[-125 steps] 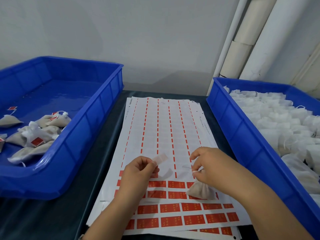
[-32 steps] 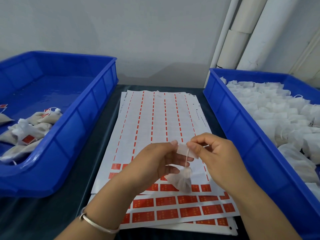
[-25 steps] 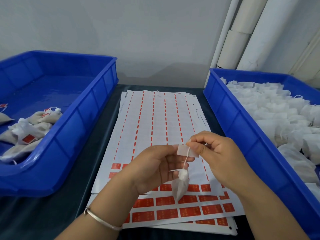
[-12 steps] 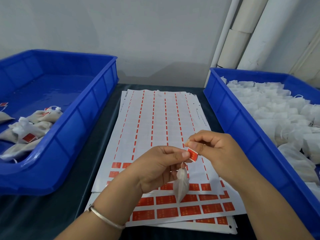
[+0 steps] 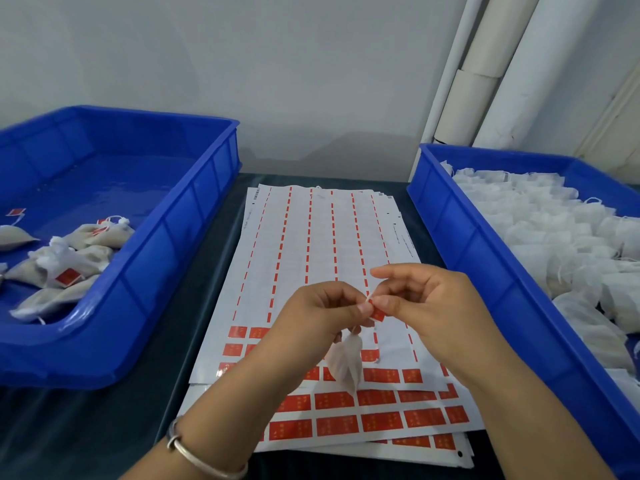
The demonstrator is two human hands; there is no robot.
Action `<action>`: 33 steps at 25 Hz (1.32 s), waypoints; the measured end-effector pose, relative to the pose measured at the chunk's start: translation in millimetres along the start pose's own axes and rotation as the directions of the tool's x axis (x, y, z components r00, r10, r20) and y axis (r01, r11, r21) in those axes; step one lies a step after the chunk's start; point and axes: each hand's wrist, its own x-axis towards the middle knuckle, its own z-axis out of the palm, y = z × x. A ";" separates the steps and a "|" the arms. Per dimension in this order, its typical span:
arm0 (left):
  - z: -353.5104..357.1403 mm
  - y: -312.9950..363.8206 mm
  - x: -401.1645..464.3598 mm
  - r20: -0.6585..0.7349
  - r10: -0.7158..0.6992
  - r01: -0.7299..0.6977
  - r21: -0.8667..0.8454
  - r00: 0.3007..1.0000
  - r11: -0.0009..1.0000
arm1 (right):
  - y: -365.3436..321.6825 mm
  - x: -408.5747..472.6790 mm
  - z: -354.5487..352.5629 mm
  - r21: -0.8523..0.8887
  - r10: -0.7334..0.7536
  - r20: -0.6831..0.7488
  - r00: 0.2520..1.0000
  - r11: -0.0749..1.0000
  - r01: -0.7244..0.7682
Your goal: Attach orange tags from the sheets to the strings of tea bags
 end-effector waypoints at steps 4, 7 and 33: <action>-8.2 4.0 -4.7 -0.086 0.119 -0.100 0.204 0.989 0.974 | -9.2 -1.5 11.5 -0.027 -0.062 -0.045 0.997 0.998 0.061; -22.1 14.4 -10.5 -0.173 0.173 -0.125 0.256 0.970 0.959 | -13.8 -3.4 19.1 0.036 -0.080 -0.056 0.995 0.996 0.083; -139.5 45.5 9.0 -0.521 0.419 0.045 0.665 0.743 0.745 | -4.8 -9.8 36.4 -0.220 0.173 0.235 0.957 0.968 -0.121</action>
